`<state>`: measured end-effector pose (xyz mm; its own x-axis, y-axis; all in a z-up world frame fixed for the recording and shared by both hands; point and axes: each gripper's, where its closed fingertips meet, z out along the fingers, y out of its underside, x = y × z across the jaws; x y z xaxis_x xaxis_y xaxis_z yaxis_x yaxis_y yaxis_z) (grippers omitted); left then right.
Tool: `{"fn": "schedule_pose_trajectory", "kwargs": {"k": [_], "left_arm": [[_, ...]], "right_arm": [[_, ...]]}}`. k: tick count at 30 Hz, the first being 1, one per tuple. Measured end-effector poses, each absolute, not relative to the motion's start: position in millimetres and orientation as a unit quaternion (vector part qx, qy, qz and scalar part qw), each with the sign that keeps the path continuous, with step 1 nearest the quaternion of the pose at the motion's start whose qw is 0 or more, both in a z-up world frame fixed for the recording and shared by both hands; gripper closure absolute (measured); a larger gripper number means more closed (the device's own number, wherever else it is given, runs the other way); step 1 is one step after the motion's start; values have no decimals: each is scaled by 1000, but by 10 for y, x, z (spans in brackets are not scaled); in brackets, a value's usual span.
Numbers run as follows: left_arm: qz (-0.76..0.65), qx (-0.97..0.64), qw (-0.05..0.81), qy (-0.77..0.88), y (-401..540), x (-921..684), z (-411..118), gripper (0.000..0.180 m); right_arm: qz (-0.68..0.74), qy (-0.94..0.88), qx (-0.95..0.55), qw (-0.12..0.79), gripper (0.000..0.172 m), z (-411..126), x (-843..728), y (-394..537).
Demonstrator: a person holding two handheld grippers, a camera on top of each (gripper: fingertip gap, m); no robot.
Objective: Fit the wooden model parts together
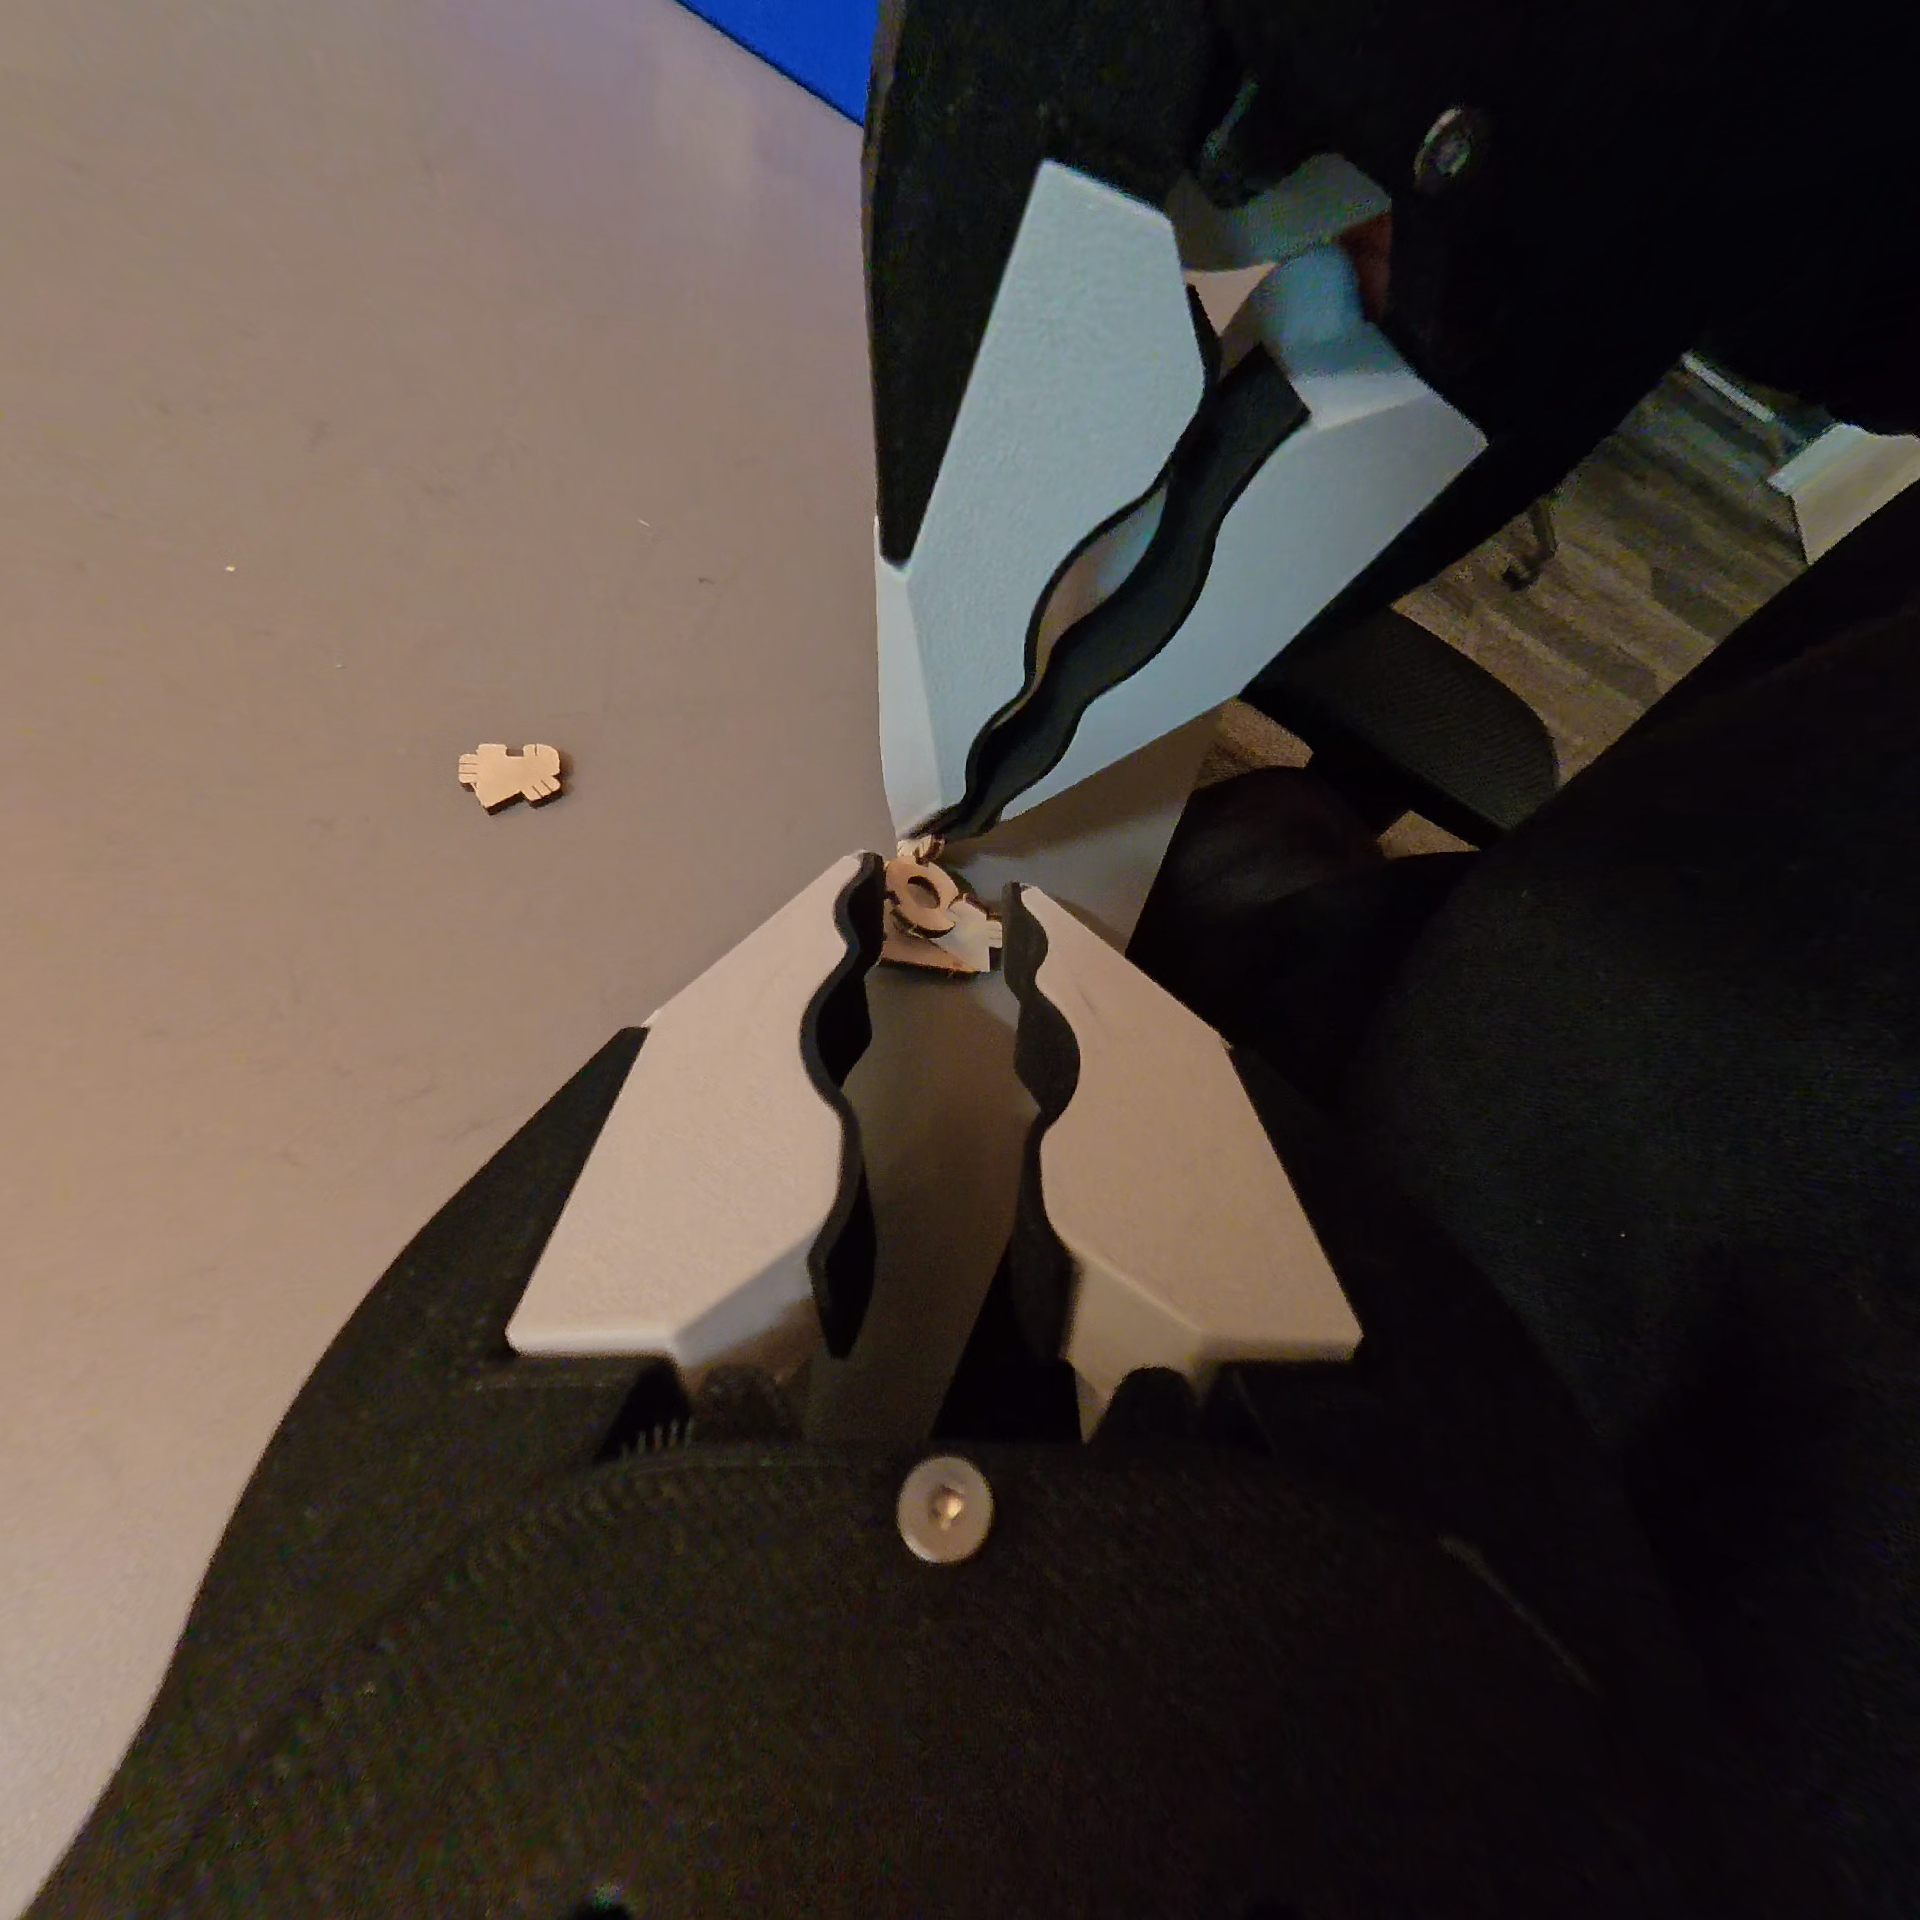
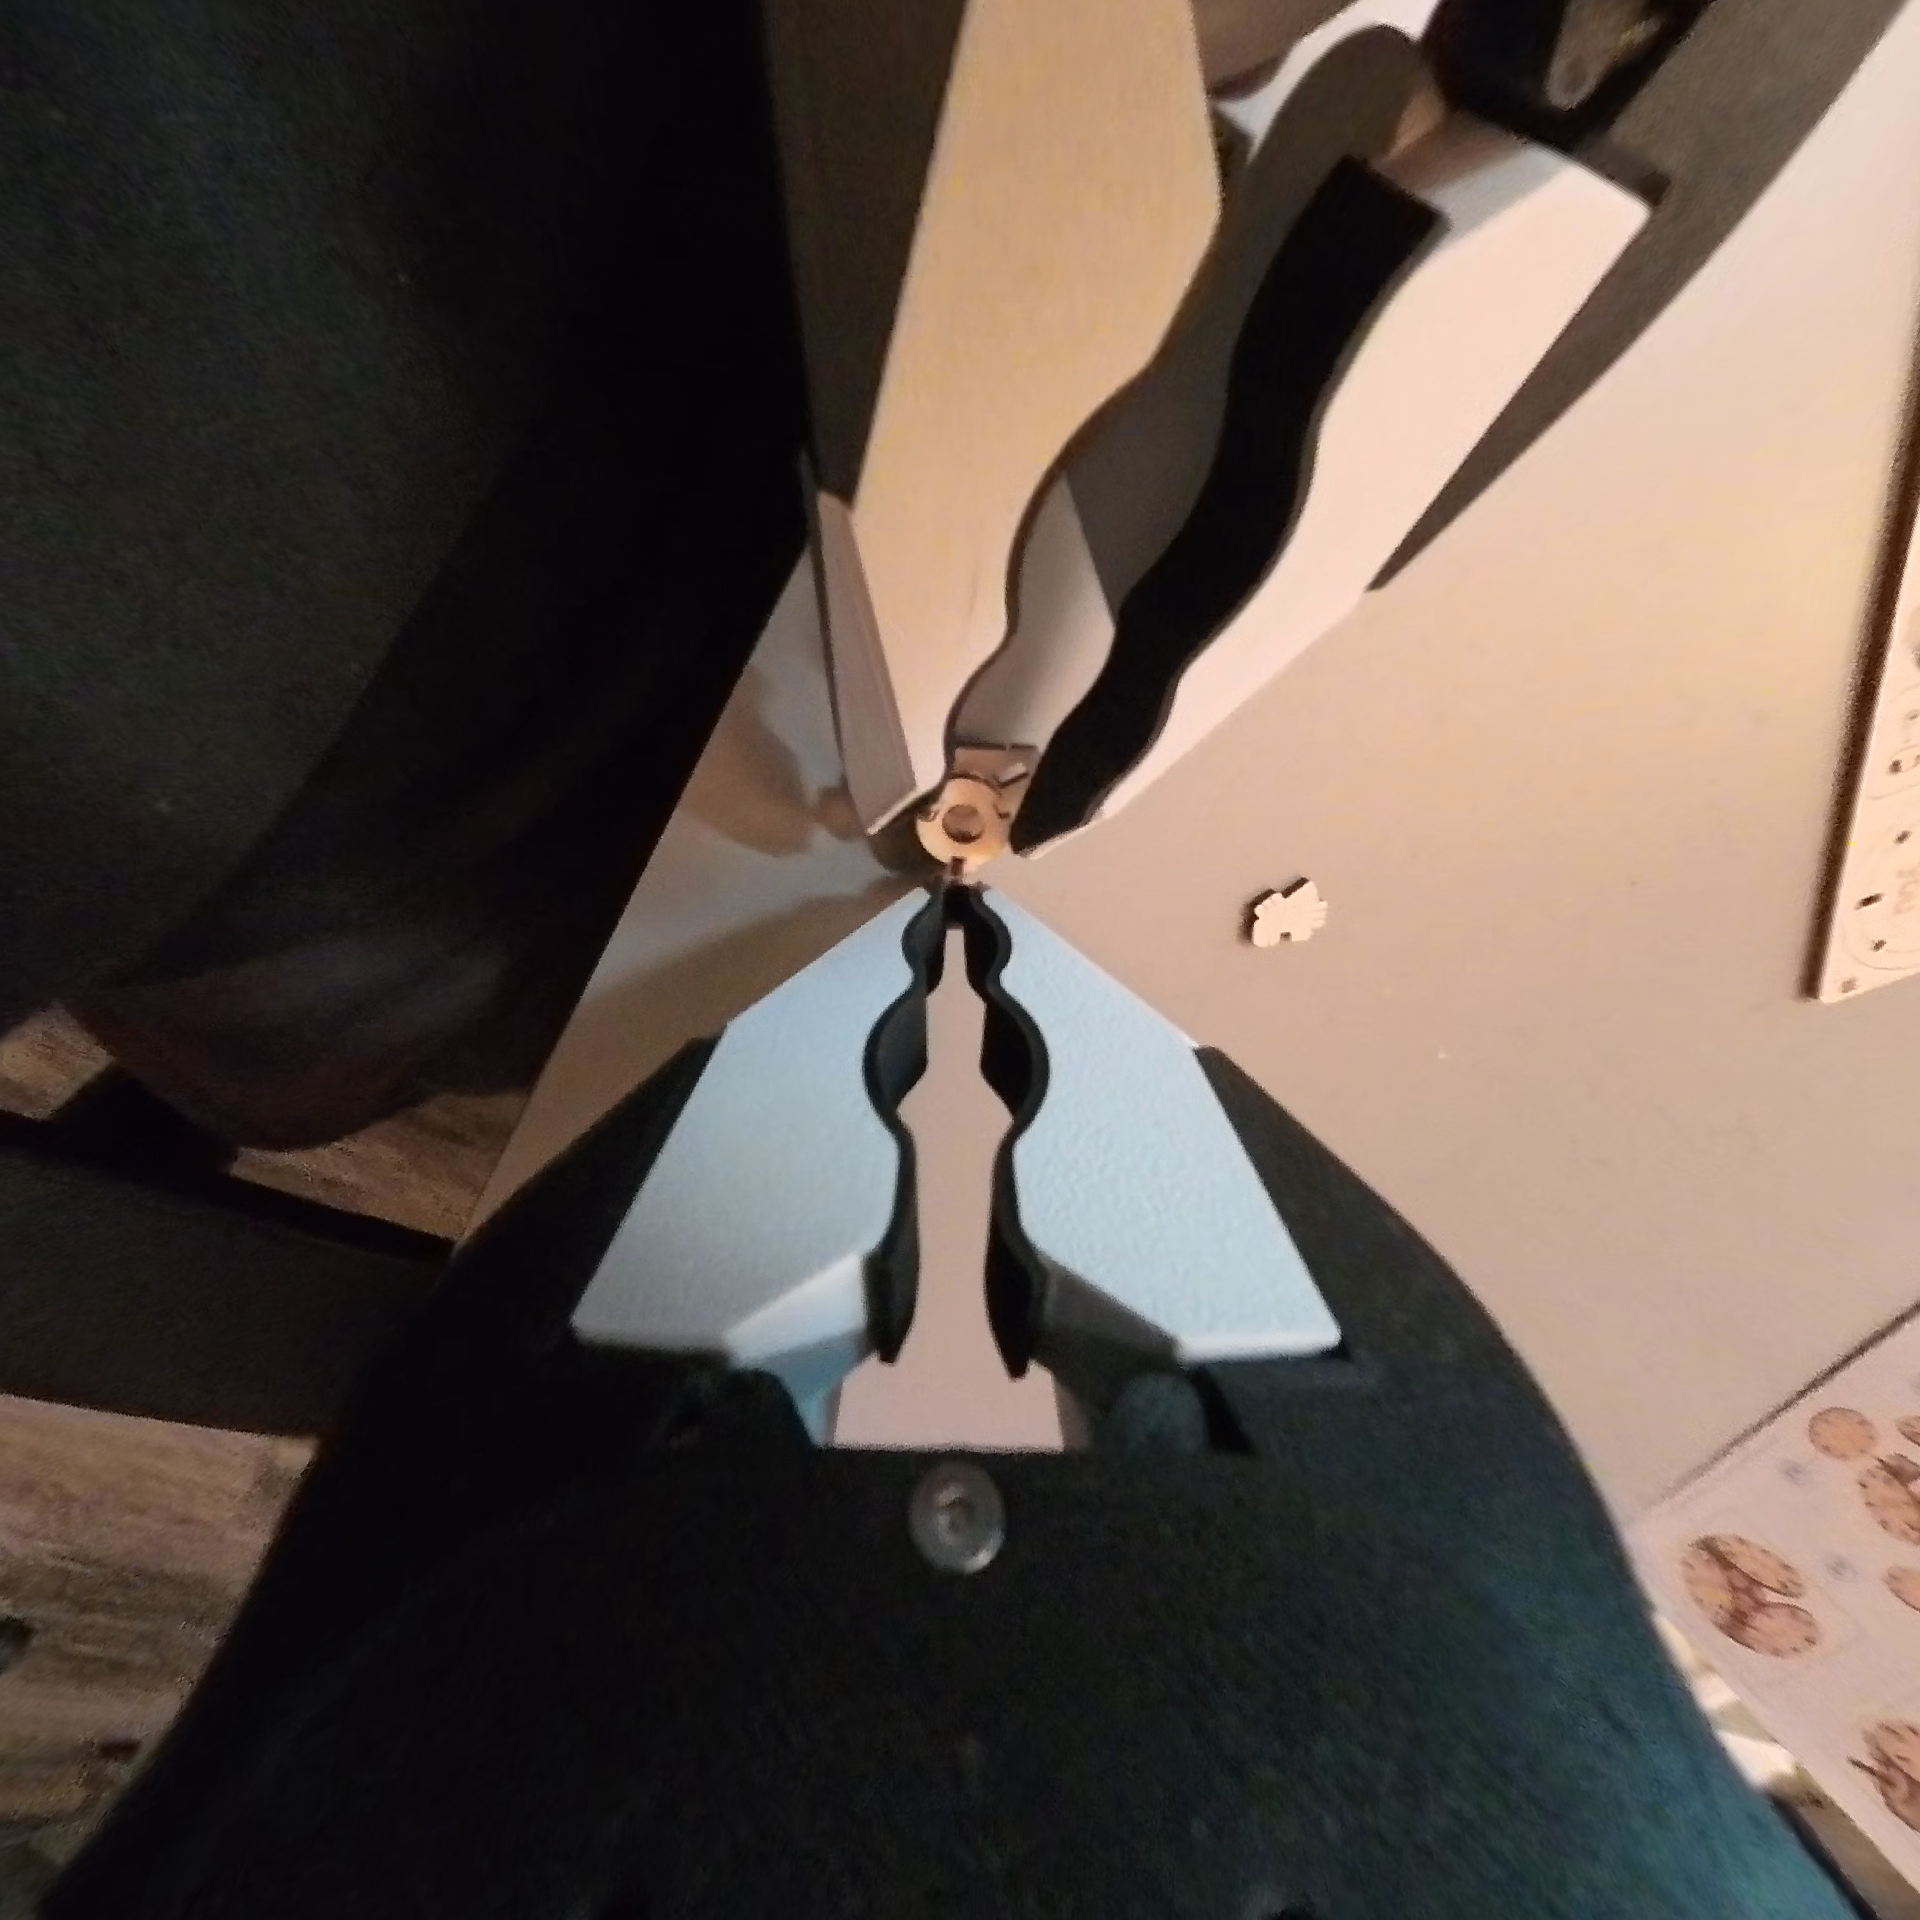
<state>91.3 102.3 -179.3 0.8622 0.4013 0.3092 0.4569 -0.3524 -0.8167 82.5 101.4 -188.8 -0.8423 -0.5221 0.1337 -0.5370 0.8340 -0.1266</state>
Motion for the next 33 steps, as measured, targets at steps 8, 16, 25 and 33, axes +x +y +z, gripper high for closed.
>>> {"fn": "schedule_pose_trajectory", "kwargs": {"k": [8, 16, 25, 33], "left_arm": [[-49, -819, 503, -272, 1015, 916, -1801, 162], [-65, -816, 500, -283, 1006, 906, -1812, 162], [-70, -814, 499, -287, 1006, 901, -1815, 162], [-81, -812, 500, -290, 1006, 900, -1812, 162]], "right_arm": [[143, -957, 251, -1, 171, -1883, 850, 994], [184, -947, 262, 25, 171, -1852, 874, 924], [212, -949, 231, 23, 171, -1898, 824, 997], [207, -959, 190, 17, 159, -1962, 760, 1131]]}}
